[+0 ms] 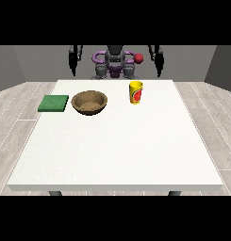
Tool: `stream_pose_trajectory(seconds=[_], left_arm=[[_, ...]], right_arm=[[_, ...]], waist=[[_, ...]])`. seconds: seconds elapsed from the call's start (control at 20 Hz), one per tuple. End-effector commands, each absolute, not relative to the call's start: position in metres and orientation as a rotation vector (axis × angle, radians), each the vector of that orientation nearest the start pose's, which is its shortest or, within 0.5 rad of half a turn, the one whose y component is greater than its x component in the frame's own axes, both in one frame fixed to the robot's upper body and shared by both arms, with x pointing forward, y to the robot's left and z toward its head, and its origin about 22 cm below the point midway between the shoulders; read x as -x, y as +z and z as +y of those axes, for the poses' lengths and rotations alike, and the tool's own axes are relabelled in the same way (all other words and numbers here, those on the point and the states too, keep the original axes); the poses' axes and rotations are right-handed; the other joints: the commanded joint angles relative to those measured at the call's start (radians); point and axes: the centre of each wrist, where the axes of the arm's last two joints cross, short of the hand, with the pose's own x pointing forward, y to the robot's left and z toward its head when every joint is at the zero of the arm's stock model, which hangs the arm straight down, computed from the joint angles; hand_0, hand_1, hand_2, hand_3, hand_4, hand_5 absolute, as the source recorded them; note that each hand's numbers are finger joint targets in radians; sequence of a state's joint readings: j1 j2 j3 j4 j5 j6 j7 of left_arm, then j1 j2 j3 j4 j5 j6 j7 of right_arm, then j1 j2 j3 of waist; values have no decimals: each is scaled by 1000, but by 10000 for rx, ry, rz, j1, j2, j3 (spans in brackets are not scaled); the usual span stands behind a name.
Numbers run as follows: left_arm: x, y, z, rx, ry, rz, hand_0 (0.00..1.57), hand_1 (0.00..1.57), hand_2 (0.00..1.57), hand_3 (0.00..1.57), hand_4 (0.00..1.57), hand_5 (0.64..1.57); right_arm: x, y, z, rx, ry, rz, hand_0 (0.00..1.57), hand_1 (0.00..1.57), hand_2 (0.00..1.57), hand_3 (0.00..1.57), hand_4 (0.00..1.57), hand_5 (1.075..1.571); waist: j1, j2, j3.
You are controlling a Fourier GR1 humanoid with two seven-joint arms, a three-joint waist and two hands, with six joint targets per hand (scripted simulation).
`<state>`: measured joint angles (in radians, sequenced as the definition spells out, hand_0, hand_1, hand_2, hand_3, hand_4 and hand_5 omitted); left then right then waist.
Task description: Pick the cup and pour the ball into the bowl, then pick the bowl and place it on the pad
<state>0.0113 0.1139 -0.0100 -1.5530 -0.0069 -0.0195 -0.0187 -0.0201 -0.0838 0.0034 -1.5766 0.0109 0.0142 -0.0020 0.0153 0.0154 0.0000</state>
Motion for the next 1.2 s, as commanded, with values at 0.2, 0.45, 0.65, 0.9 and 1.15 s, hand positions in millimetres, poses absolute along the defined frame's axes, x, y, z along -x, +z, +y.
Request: stream_pose_trajectory(seconds=[0.2,0.45,0.65,0.9,1.15], left_arm=[[-242,29,260,-885,-1382,-15869,0,0,0,0,0,1557],[-251,68,250,512,594,-16294,0,0,0,0,0,1558],[-253,69,278,-211,580,-17221,0,0,0,0,0,1547],[-262,55,301,-67,647,-18167,0,0,0,0,0,1541],[-266,23,279,-619,627,-18690,0,0,0,0,0,1529]], right_arm=[[-248,38,-254,886,1122,-16098,0,0,0,0,0,1569],[-233,45,-339,372,233,-15838,0,0,0,0,0,1569],[-232,59,-340,92,185,-16801,0,0,0,0,0,1570],[-235,45,-347,-260,296,-17491,0,0,0,0,0,1570],[-238,31,-315,-421,423,-17675,0,0,0,0,0,1570]], waist=[[-96,-2594,-1],[-173,-2144,8],[-459,-1132,0],[-510,-84,0],[-834,548,-3]])
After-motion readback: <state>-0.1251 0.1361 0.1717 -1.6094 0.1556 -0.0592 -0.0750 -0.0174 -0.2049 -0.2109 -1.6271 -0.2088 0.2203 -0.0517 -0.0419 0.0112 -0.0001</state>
